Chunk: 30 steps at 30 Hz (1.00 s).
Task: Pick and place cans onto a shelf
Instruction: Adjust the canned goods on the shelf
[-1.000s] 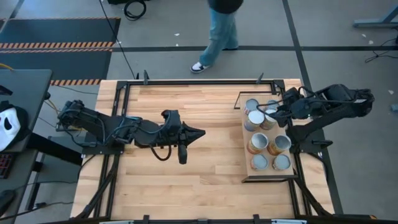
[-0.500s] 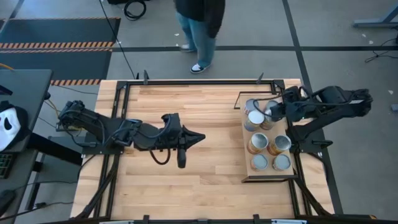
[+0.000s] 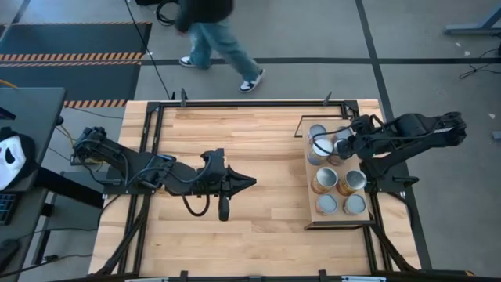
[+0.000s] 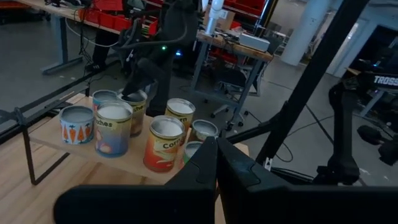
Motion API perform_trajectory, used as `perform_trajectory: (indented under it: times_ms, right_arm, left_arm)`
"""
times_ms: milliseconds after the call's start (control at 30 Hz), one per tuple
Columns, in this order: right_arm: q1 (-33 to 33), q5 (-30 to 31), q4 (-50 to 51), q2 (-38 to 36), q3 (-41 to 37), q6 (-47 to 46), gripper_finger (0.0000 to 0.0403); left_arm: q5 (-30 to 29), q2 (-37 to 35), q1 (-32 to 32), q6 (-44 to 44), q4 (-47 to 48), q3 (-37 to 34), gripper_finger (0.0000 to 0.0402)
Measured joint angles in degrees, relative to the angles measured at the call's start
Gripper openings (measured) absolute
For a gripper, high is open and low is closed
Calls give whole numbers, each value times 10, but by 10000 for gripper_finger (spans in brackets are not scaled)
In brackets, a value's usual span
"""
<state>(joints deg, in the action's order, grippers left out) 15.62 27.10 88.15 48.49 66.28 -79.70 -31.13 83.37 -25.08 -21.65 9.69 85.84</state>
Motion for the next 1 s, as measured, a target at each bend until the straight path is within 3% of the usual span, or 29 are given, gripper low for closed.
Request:
perform_trajectory:
  times_ms: [300, 833, 1000]
  right_arm:
    - [0, -49, 19, 1, 23, 22, 3]
    - [-7, -27, 20, -13, 49, 42, 2]
    - [-7, -43, -23, -13, 64, 133, 2]
  left_arm:
    - [0, 0, 0, 5, 0, 0, 9]
    - [0, 0, 0, 0, -1, 0, 9]
    - [0, 0, 0, -2, -1, 0, 9]
